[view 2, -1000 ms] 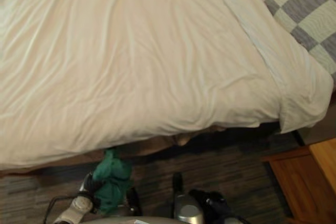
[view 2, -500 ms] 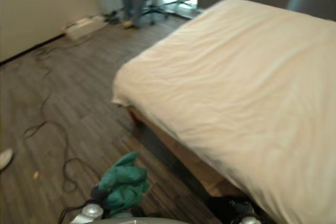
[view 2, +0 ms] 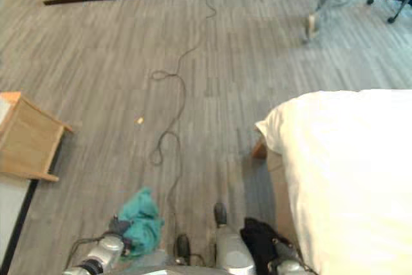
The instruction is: Tidy up the quilt and then pick up the clothes from the bed and put them into the laundry hamper.
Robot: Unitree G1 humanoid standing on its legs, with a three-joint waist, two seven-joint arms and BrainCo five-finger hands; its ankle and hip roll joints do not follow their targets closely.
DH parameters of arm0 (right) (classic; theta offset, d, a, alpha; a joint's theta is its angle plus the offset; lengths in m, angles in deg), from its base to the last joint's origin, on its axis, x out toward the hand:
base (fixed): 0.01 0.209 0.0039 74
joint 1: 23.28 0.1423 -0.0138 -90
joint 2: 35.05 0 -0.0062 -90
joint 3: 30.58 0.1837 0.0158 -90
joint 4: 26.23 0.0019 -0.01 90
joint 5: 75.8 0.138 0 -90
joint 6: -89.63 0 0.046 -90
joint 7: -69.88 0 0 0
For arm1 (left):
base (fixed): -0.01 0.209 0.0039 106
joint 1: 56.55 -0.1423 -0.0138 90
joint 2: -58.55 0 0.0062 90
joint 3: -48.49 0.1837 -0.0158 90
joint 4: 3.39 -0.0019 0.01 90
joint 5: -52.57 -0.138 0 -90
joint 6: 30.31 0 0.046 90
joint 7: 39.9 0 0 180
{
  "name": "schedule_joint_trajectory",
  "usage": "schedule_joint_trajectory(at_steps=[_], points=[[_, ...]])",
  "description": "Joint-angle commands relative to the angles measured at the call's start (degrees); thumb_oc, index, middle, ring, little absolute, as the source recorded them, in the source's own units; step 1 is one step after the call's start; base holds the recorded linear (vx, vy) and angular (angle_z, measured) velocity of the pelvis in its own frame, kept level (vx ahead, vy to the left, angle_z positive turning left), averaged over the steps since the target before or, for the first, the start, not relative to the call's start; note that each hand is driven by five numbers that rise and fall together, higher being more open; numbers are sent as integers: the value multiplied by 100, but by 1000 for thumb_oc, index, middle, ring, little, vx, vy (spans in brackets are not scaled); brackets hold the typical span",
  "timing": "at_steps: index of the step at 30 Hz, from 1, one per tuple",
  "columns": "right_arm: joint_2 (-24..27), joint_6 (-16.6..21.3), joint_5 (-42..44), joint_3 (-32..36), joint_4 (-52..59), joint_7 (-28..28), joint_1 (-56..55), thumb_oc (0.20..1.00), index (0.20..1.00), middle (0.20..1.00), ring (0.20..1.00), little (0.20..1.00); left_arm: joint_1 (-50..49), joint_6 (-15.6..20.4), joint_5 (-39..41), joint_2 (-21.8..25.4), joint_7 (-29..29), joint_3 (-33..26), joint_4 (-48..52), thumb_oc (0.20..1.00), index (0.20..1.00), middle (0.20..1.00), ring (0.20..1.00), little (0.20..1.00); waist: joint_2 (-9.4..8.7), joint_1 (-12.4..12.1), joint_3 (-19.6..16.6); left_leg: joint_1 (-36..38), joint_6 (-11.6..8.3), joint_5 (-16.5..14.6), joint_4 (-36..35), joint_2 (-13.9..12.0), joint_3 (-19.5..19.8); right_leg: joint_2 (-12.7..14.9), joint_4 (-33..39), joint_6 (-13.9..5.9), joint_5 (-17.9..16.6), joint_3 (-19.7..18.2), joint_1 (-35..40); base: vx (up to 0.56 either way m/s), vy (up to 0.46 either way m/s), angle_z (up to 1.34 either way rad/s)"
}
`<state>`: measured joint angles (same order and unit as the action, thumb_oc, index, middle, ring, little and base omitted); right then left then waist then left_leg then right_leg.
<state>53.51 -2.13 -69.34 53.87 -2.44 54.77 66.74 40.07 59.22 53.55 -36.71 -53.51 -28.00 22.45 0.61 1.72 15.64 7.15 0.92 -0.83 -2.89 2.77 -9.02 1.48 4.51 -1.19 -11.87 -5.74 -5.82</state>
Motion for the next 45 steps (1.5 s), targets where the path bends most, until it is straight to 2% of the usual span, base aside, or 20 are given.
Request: schedule_joint_trajectory(at_steps=[1,10,12,13,15,17,19,23,25,27,28,30,32,34,35,36,37,40,43,45], points=[[163,-102,-503,-374,-301,159,192,200,200,200,200,200,347,249,-16,147,61,-98,-293,200,200,200,200,200,-149,-332,9,-49,-218,-26,-211,-451,441,7,-1937,-831,1758,486,-45,2,2,-9],[184,-14,-301,-326,-361,222,107,200,200,200,200,200,348,118,-556,-6,167,73,-813,200,200,200,200,200,10,-358,-284,-49,-379,-73,-14,-445,332,113,-888,-548,1726,853,592,129,-38,10],[269,30,-372,-425,-213,224,164,200,200,200,200,200,373,148,-437,6,142,-16,-796,200,200,200,200,200,-87,-486,-80,-765,-566,14,1626,-557,241,194,-665,-393,1690,898,809,30,-179,-17],[346,16,-398,-436,-90,196,199,200,200,200,200,200,402,125,-390,-6,103,-2,-732,200,200,200,200,200,-139,-573,91,-1256,-671,433,2433,-664,153,262,-578,-294,1692,943,939,-31,-134,-29],[463,-69,-468,-521,67,159,351,200,200,200,200,200,357,89,-284,-18,33,-37,-648,200,200,200,200,200,-201,-779,202,-2082,-546,311,2963,-680,-145,276,-380,-203,1904,990,1350,261,-107,-13],[473,-60,-538,-606,42,180,385,200,200,200,200,200,223,130,-196,-17,65,-151,-593,200,200,200,200,200,-170,-1006,73,-2180,-399,192,2046,-442,-240,237,-291,-275,2083,851,1572,537,53,-3],[512,-45,-611,-614,1,166,442,200,200,200,200,200,160,167,-160,-32,131,-172,-540,200,200,200,200,200,-44,-1173,-37,-2205,-482,515,882,-448,-388,132,-184,-337,2262,834,1808,526,111,-21],[461,-108,-849,-673,-116,203,537,200,200,200,200,200,-4,88,-360,19,245,-250,-762,200,200,200,200,200,-130,-1278,-177,-2127,-403,638,226,-539,-723,199,-252,-477,2636,1005,2211,618,92,-16],[368,-95,-890,-638,-222,187,445,200,200,200,200,200,-44,54,-481,63,192,-288,-851,200,200,200,200,200,-267,-1261,-287,-2090,-217,721,362,-424,-655,254,-793,-525,2683,923,2114,551,117,-6],[295,-118,-928,-517,-454,193,293,200,200,200,200,200,-71,-16,-831,186,257,-242,-1012,200,200,200,200,200,-515,-1219,-234,-1646,47,402,341,-151,-571,416,-2623,-1051,1730,809,1594,595,172,-15],[297,-118,-928,-517,-455,193,294,200,200,200,200,200,-70,-16,-831,184,257,-242,-1012,200,200,200,200,200,-500,-1234,-248,-1662,43,407,342,-176,-580,396,-2618,-1046,1712,794,1573,368,135,-19],[325,-136,-872,-454,-420,249,267,200,200,200,200,200,-103,-80,-871,287,253,-206,-941,200,200,200,200,200,-228,-975,-36,-813,176,229,-30,-229,-422,396,-4503,-1057,1054,861,508,518,188,3],[347,-126,-841,-448,-401,256,288,200,200,200,200,200,-48,-90,-924,298,273,-131,-889,200,200,200,200,200,-87,-851,22,-581,171,189,-154,-279,-296,272,-4737,-922,1275,878,117,598,125,22],[332,-107,-762,-440,-314,246,316,200,200,200,200,200,99,-89,-1014,324,258,28,-777,200,200,200,200,200,41,-580,145,-219,126,64,-211,-253,-43,16,-4294,-764,1640,895,-437,724,42,73],[315,-69,-648,-433,-194,243,324,200,200,200,200,200,245,-44,-1038,322,230,154,-669,200,200,200,200,200,42,-369,189,90,10,-167,-211,-174,178,35,-2816,-722,1769,879,-529,441,-27,100],[315,-69,-648,-433,-193,243,325,200,200,200,200,200,246,-44,-1038,322,230,153,-669,200,200,200,200,200,55,-364,190,89,7,-163,-211,-189,183,22,-2774,-719,1742,890,-509,860,-100,130],[314,-81,-640,-440,-221,182,346,200,200,200,200,200,387,11,-952,268,188,163,-663,200,200,200,200,200,38,-237,167,314,-129,-415,-211,-138,423,249,-1000,-787,1446,671,-562,417,-73,95],[274,-142,-729,-514,-303,209,350,200,200,200,200,200,462,70,-929,234,190,179,-678,200,200,200,200,200,58,-98,78,639,-268,-701,-211,-200,629,338,-329,-1025,1097,242,-791,672,-165,89],[290,-193,-858,-579,-371,278,389,200,200,200,200,200,350,89,-846,223,146,69,-758,200,200,200,200,200,-3,-31,-59,971,-348,-959,483,-385,923,233,-939,-1033,1018,57,-961,681,-246,66],[359,-162,-841,-572,-422,305,338,200,200,200,200,200,317,68,-529,171,-9,-134,-685,200,200,200,200,200,2,-11,-92,409,-491,-199,2300,-608,832,210,-1059,-767,1016,96,-596,505,-302,103]])
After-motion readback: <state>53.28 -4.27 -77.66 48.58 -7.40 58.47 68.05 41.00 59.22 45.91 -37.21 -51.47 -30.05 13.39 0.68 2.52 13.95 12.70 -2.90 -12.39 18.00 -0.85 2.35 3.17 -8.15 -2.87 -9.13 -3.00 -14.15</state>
